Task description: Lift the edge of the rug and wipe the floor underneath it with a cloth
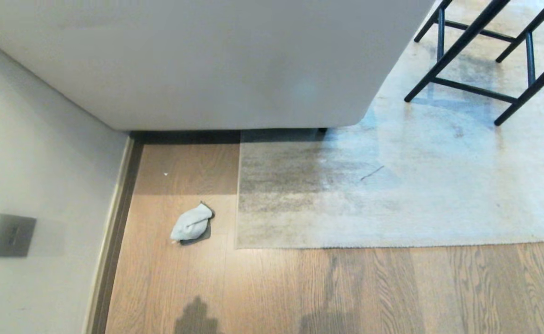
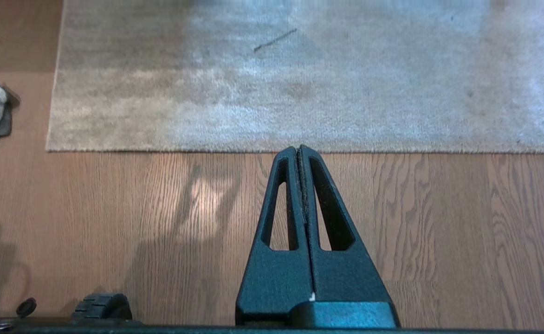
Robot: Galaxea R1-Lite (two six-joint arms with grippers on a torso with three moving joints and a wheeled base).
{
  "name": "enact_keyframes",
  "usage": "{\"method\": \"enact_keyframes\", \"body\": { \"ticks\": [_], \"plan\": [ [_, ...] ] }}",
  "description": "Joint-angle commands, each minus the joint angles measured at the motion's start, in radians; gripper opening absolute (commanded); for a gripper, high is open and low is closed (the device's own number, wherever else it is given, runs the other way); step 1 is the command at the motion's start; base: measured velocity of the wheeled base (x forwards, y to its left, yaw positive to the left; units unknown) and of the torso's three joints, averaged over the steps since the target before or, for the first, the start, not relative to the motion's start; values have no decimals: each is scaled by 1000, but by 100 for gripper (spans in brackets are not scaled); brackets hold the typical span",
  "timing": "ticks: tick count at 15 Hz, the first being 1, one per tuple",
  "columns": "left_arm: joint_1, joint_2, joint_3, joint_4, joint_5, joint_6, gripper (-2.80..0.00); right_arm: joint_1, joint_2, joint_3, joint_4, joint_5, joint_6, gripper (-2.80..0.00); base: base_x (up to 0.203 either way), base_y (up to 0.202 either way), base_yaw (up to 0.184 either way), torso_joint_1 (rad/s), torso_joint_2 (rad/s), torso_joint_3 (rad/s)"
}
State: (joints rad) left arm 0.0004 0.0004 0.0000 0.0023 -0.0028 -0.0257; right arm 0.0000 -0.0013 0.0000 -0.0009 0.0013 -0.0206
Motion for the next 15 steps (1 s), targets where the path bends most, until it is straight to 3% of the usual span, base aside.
{"method": "enact_keyframes", "body": {
  "ticks": [1,15],
  "plan": [
    [1,0,0,0,1,0,-280,0,1,0,-1,0,-1,-280,0,0,0,7,2,208],
    [0,0,0,-1,1,0,-280,0,1,0,-1,0,-1,-280,0,0,0,2,2,202]
  ]
}}
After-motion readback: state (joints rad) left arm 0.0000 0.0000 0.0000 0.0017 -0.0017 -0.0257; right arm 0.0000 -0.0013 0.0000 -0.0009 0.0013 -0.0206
